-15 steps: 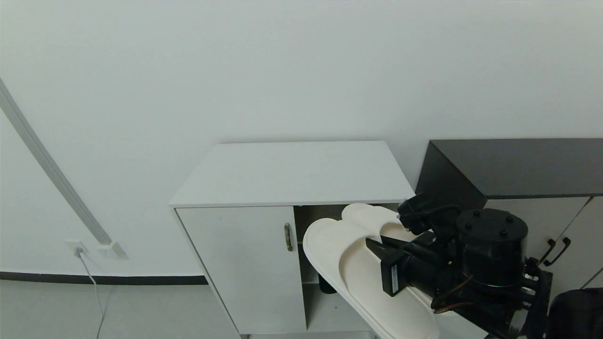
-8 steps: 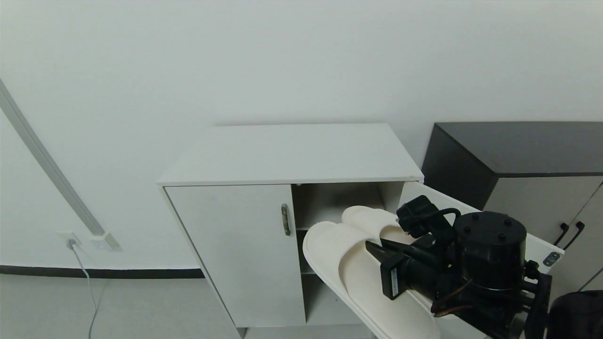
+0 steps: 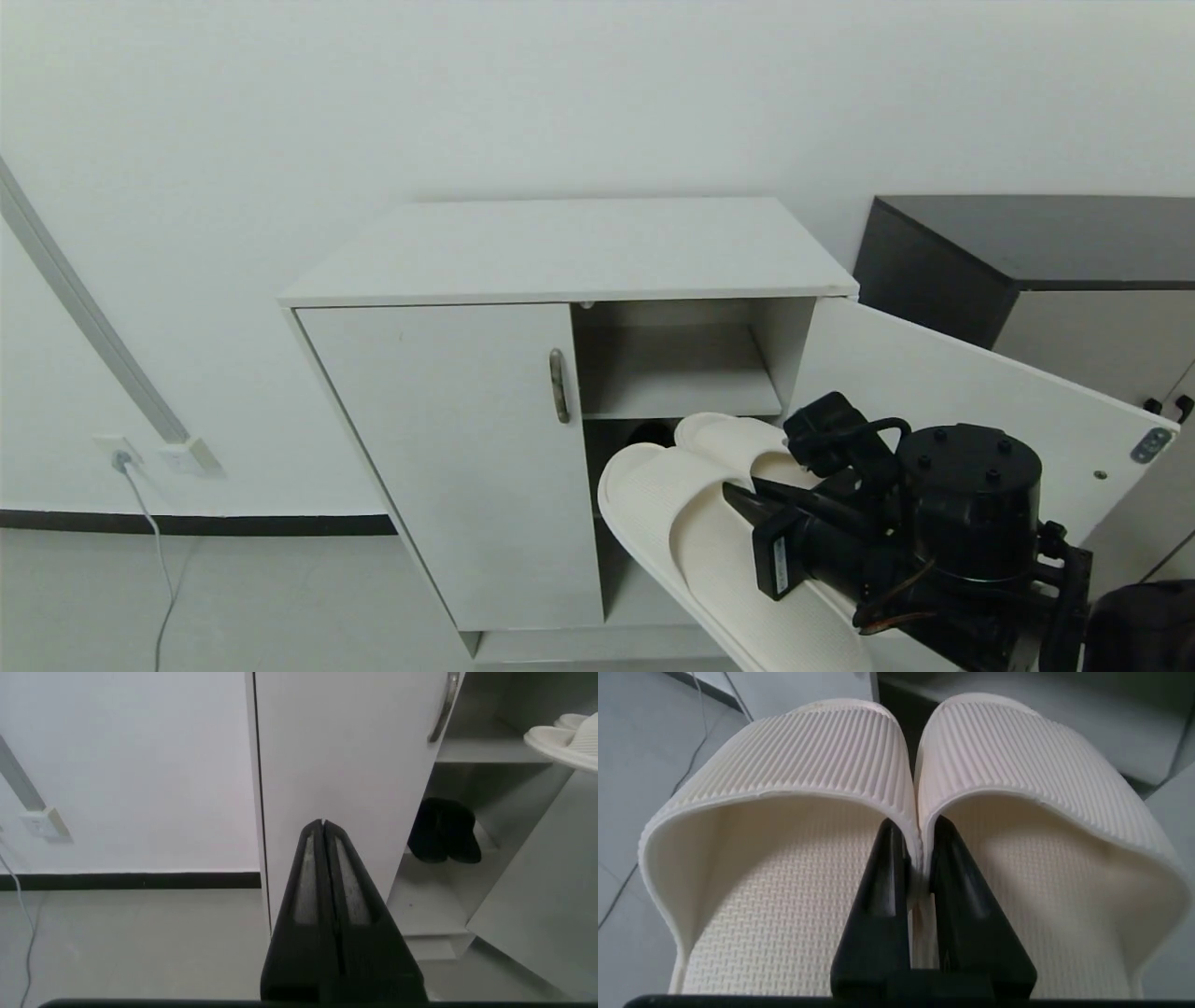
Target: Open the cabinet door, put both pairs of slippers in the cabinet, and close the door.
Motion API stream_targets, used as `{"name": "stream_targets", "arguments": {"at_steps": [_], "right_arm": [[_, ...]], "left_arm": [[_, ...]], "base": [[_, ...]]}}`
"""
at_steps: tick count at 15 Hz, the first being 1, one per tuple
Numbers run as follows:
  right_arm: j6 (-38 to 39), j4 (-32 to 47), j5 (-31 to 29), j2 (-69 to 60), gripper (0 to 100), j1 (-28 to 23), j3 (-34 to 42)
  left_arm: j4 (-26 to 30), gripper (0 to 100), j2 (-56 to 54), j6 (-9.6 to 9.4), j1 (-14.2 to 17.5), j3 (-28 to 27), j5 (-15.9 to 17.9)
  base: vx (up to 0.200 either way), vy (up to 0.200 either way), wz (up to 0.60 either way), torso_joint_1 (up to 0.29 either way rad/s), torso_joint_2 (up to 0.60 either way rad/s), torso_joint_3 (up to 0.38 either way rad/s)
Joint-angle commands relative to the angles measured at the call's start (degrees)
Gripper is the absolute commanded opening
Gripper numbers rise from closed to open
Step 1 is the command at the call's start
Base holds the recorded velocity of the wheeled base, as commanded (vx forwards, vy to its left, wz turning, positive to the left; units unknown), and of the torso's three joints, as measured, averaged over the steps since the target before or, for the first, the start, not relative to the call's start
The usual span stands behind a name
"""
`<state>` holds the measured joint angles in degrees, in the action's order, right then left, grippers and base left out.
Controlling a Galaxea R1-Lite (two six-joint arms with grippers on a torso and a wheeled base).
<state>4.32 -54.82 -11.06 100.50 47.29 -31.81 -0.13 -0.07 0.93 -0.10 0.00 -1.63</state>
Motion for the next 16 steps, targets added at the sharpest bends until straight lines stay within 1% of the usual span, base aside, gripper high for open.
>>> {"name": "stream_targets", "arguments": {"at_steps": [1, 9, 15, 16], "right_arm": [[-0.01, -0.02, -0.02, 0.14, 0, 0.17, 0.08], [-0.01, -0.02, -0.02, 0.14, 0, 0.44, 0.52], [-0.01, -0.02, -0.02, 0.14, 0, 0.61, 0.60], [-0.01, -0.02, -0.02, 0.22, 0, 0.61, 0.60]], "left_arm": [[-0.04, 0, 0.07, 0.04, 0.01, 0.00, -0.04], [-0.04, 0, 0.07, 0.04, 0.01, 0.00, -0.12], [-0.04, 0, 0.07, 0.04, 0.01, 0.00, -0.12], [-0.04, 0, 0.07, 0.04, 0.01, 0.00, -0.12]], "base": [[0.000, 0.000, 0.00, -0.173, 0.50, 0.325], [0.000, 0.000, 0.00, -0.122, 0.47, 0.340], [0.000, 0.000, 0.00, -0.042, 0.44, 0.394], [0.000, 0.000, 0.00, -0.002, 0.25, 0.251]]}}
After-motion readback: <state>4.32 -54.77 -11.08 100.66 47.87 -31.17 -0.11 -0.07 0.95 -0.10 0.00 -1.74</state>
